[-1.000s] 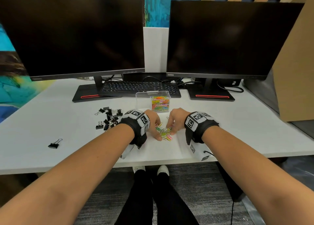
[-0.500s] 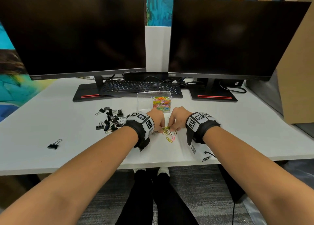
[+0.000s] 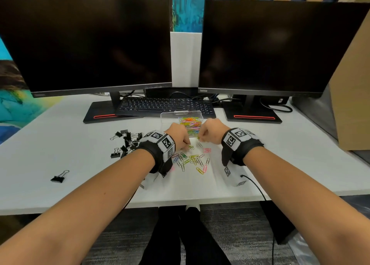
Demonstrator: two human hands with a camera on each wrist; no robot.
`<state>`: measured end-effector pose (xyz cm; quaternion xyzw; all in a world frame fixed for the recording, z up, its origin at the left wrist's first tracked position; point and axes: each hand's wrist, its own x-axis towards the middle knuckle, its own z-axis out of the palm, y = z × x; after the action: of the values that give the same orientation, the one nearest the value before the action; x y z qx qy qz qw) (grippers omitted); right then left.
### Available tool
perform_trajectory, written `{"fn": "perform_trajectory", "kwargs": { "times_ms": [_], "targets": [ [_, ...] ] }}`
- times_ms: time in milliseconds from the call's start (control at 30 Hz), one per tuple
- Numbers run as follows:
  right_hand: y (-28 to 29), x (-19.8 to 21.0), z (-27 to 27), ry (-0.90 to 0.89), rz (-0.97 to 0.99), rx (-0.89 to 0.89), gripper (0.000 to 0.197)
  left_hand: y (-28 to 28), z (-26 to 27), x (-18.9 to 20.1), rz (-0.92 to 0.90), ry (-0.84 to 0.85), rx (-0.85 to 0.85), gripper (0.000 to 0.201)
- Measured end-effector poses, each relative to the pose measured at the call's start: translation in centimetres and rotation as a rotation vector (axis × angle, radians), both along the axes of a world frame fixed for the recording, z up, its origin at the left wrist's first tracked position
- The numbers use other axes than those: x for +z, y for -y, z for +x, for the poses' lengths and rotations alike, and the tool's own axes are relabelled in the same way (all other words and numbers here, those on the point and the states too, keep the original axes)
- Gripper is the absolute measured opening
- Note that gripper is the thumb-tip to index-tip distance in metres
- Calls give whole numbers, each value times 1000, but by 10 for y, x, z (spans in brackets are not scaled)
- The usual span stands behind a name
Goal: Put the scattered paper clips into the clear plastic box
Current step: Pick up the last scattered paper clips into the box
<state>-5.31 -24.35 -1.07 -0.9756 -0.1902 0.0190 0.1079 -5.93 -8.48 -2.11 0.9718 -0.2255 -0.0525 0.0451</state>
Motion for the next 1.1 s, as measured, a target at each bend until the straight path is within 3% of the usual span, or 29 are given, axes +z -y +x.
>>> {"fn": "perform_trajectory", "kwargs": {
  "times_ms": [200,367,500,667,1100],
  "targets": [
    [-9,30,26,167,168,-69,18,-11,4,13,-79,53,14,27],
    [-18,33,45,131,173,-113,17,-13,13,22,-106,64,50,27],
    [-17,30,50,116,145,-128,28,-15,21,33,-189,80,98,22],
    [-1,15,56,169,293,-170,25,-12,39,44,-349,117,202,19],
    [14,9,49,205,307,-104,26,16,66,32,-335,128,246,26]
  ]
}}
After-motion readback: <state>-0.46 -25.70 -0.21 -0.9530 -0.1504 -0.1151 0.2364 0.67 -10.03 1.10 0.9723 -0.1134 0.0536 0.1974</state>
